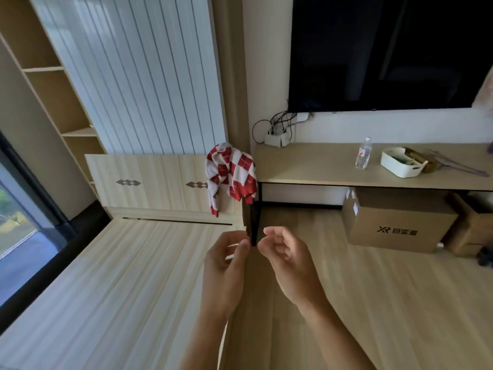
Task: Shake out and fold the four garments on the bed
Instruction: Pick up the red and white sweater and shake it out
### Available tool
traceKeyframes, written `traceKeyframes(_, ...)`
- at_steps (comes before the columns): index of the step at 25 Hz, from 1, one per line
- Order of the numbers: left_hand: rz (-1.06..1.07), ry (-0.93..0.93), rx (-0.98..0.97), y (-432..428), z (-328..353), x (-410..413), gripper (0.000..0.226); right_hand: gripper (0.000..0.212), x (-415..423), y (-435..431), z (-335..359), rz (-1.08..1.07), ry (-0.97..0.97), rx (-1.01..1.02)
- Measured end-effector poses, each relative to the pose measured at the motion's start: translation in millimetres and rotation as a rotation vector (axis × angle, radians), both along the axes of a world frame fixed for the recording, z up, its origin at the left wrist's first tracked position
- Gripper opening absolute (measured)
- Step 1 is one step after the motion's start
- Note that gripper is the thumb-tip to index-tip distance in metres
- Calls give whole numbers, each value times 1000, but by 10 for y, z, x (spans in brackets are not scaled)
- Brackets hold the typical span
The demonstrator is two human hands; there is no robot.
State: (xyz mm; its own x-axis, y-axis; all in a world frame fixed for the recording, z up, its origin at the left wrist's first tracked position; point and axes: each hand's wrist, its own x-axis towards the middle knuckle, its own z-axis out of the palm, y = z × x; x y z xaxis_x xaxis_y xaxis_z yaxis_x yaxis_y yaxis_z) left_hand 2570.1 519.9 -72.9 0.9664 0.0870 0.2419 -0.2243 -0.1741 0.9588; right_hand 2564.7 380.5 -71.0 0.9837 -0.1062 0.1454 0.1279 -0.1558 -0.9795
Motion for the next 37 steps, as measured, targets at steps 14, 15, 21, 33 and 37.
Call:
traceKeyframes(14, 97, 32, 74, -617, -94, 4129, 18, 31, 4476, -583, -179, 92, 45, 106)
traceKeyframes(15, 119, 27, 76, -645, -48, 4351, 14, 29, 4761, -598, -132, 118, 39, 104)
traceKeyframes(21, 262, 87, 122, -585, -39, 5641, 15, 33, 6178, -564, -190, 254, 83, 50)
traceKeyframes(33, 358, 318, 499, 130, -1029, 9011, 64, 26, 8714, -350, -589, 223, 210, -77)
traceKeyframes(37, 231, 501, 742, 184, -1519, 9688, 113, 28, 9253, -211, -718, 224, 240, -93)
